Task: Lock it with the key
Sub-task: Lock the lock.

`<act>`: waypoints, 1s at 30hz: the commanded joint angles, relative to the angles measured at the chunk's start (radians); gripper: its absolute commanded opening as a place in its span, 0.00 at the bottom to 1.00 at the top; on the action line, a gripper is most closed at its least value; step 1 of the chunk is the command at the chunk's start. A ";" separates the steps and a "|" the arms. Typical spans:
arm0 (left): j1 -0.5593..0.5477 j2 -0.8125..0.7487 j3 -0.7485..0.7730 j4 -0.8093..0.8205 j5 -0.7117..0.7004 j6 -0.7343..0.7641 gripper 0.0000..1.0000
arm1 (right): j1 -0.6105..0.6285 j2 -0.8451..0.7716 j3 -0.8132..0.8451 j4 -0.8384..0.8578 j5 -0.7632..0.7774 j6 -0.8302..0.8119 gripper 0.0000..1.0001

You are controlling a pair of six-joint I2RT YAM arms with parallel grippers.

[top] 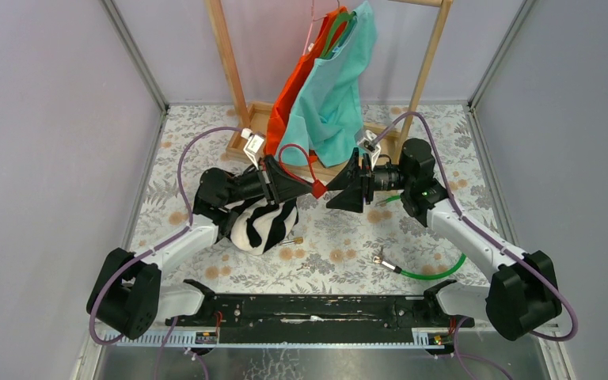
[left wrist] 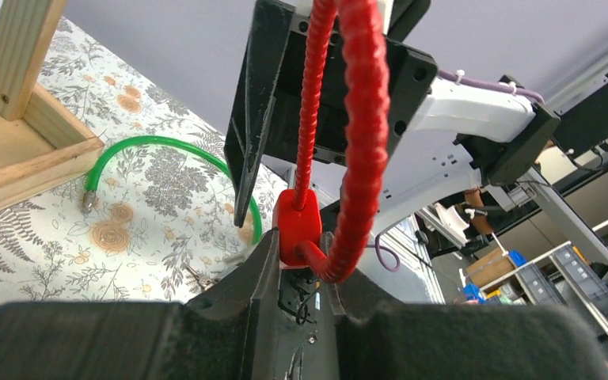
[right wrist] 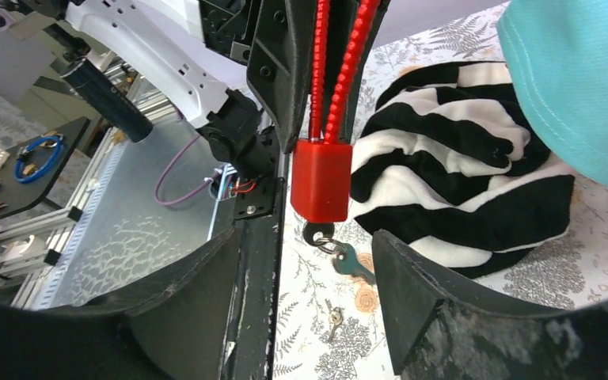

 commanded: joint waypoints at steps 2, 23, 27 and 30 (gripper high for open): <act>0.007 -0.011 -0.004 0.171 0.061 0.038 0.00 | 0.011 0.027 -0.014 0.204 -0.089 0.133 0.66; 0.007 -0.003 -0.008 0.188 0.104 0.088 0.00 | 0.055 0.090 -0.019 0.311 -0.122 0.204 0.37; 0.007 -0.003 -0.008 0.175 0.095 0.089 0.00 | 0.056 0.091 -0.016 0.304 -0.116 0.198 0.29; 0.007 -0.002 -0.006 0.153 0.075 0.081 0.00 | 0.056 0.086 -0.011 0.258 -0.094 0.157 0.25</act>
